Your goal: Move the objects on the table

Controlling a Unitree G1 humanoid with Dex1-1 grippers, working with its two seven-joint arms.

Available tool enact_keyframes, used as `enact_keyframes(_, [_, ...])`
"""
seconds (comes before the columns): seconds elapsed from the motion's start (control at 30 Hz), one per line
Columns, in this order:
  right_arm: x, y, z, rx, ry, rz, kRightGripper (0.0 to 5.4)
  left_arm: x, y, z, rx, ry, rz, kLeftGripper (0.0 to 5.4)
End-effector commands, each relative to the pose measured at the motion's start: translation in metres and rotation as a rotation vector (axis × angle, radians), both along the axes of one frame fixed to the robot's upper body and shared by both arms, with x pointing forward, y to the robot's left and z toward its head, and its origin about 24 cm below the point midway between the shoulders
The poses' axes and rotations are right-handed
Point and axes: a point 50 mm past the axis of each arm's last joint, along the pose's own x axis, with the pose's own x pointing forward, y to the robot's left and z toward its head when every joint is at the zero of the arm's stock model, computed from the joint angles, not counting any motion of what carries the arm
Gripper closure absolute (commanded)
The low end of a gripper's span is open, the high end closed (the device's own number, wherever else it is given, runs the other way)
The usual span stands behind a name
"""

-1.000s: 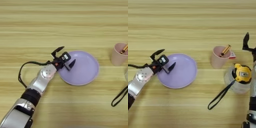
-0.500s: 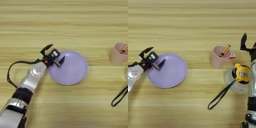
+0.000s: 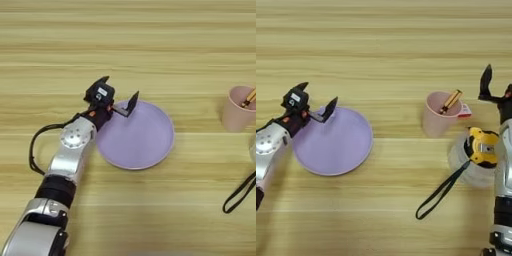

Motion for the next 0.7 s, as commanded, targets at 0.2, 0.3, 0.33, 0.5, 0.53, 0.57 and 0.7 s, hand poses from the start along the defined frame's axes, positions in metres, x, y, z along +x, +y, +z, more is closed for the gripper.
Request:
enact_keyframes(0.2, [-0.015,0.011,0.003,-0.024,0.014,0.033,0.02,0.012,0.018,0.026,-0.057,-0.183,0.163,0.0])
enact_keyframes(0.3, [-0.024,0.013,0.002,-0.027,0.034,0.051,0.02,0.016,0.025,0.025,-0.07,-0.179,0.234,0.0])
enact_keyframes(0.33, [-0.027,0.013,0.0,-0.026,0.047,0.059,0.02,0.017,0.026,0.024,-0.071,-0.173,0.246,0.0])
enact_keyframes(0.5, [-0.043,0.019,-0.019,0.012,0.142,0.118,0.02,0.018,0.026,0.02,-0.067,-0.161,0.26,0.0])
enact_keyframes(0.53, [-0.047,0.019,-0.021,0.023,0.157,0.127,0.02,0.018,0.026,0.02,-0.067,-0.16,0.259,0.0])
enact_keyframes(0.57, [-0.05,0.02,-0.023,0.032,0.172,0.134,0.02,0.019,0.026,0.02,-0.066,-0.16,0.26,0.0])
enact_keyframes(0.7, [-0.062,0.023,-0.031,0.053,0.226,0.164,0.02,0.02,0.027,0.018,-0.064,-0.156,0.265,0.0])
